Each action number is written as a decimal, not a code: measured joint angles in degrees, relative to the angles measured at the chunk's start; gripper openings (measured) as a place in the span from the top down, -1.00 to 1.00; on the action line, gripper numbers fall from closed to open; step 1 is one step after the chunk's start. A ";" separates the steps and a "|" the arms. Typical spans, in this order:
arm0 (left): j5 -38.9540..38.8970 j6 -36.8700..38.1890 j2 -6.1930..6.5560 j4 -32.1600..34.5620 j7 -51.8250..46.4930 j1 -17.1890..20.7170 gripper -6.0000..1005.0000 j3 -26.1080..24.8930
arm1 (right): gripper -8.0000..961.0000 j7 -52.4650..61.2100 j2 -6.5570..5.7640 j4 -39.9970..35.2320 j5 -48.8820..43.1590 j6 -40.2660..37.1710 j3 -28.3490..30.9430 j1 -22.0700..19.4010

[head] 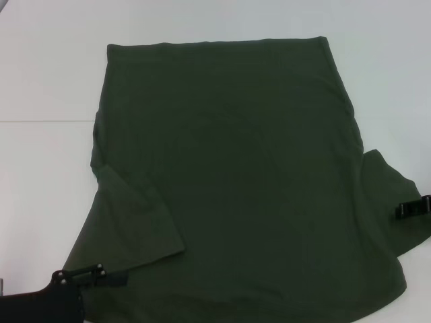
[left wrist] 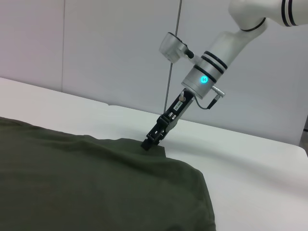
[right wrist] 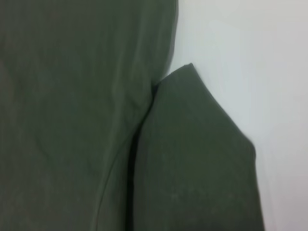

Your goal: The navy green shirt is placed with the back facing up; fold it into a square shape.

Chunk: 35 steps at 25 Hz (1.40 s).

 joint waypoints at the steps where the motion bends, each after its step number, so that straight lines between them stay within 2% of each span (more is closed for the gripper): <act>1: 0.00 0.00 0.00 0.00 0.00 0.02 -0.68 0.00 | -0.87 0.00 -0.04 0.23 0.00 0.21 0.00 0.06; 35: 0.36 -0.27 -0.08 -0.08 0.00 -0.11 -0.68 0.00 | -0.87 -0.83 -0.16 3.16 1.97 0.05 -0.09 1.34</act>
